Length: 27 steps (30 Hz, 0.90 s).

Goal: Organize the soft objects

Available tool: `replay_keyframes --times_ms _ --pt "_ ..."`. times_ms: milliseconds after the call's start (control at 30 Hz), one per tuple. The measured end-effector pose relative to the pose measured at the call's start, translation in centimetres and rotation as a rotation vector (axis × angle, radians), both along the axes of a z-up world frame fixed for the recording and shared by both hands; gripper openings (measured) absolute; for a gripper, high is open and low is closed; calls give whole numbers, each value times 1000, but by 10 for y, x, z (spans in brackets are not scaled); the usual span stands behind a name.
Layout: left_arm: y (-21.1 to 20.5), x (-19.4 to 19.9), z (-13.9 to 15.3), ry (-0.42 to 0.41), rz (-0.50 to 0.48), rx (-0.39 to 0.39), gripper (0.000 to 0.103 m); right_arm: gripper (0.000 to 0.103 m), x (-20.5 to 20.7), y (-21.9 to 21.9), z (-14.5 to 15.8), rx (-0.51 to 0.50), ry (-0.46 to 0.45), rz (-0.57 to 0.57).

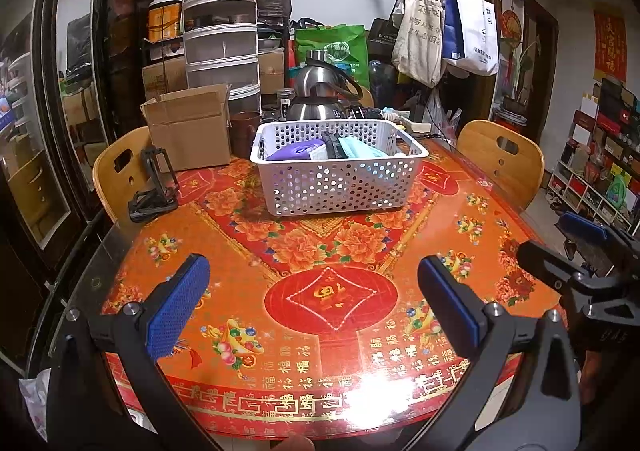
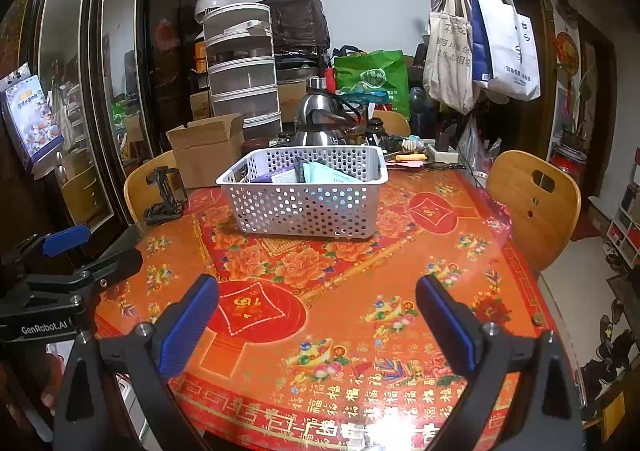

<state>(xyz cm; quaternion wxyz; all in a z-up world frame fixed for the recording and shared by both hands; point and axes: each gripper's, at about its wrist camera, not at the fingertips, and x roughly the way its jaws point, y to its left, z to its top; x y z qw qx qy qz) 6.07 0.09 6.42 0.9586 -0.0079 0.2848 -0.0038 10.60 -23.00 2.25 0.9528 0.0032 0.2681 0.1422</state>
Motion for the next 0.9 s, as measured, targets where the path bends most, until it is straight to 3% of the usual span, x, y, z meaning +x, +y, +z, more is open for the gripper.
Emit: replay_keyframes --times_ms 900 --pt "1 0 -4 -1 3 -3 103 99 0 0 -2 -2 3 3"
